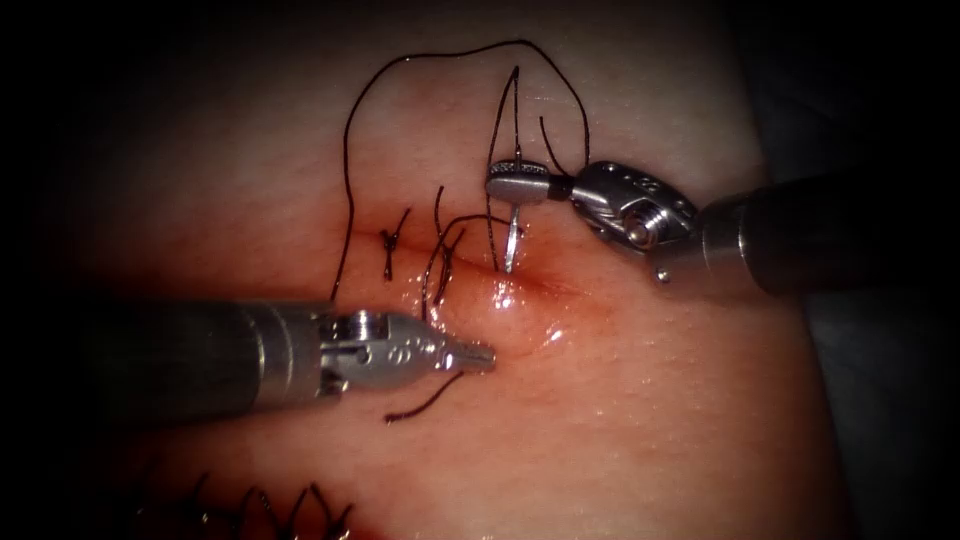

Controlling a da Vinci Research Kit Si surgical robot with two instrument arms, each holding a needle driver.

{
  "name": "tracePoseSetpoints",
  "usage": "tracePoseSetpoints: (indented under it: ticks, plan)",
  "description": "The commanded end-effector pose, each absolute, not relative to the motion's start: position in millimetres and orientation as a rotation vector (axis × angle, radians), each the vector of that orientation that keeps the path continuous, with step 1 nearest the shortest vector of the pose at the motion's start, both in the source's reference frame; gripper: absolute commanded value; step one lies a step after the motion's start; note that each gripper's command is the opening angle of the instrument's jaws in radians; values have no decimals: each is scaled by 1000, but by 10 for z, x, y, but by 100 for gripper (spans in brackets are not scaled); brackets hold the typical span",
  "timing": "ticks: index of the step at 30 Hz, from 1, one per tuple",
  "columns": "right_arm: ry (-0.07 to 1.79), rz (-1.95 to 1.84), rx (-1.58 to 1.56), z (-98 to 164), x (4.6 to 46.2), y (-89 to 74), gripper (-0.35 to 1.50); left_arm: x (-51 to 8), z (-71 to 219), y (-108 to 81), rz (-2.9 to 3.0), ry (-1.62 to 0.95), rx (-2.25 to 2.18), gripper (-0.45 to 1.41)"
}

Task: Wound Closure
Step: With the right needle driver throw the needle through the skin below the cut.

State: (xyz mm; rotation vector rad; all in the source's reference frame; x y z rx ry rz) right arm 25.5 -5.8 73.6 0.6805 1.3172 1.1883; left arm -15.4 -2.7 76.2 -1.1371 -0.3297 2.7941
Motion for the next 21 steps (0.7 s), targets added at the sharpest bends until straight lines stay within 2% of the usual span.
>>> tracePoseSetpoints:
  ticks: [1, 21]
  plan:
    - [1319, 1224, 719, 741, 262, -60, -35, -159, 769, -27, 2794, -330, -1139, -32]
    - [1273, 1520, 1148, 727, 281, -97, -35, -158, 771, -23, 2791, -338, -1145, -28]
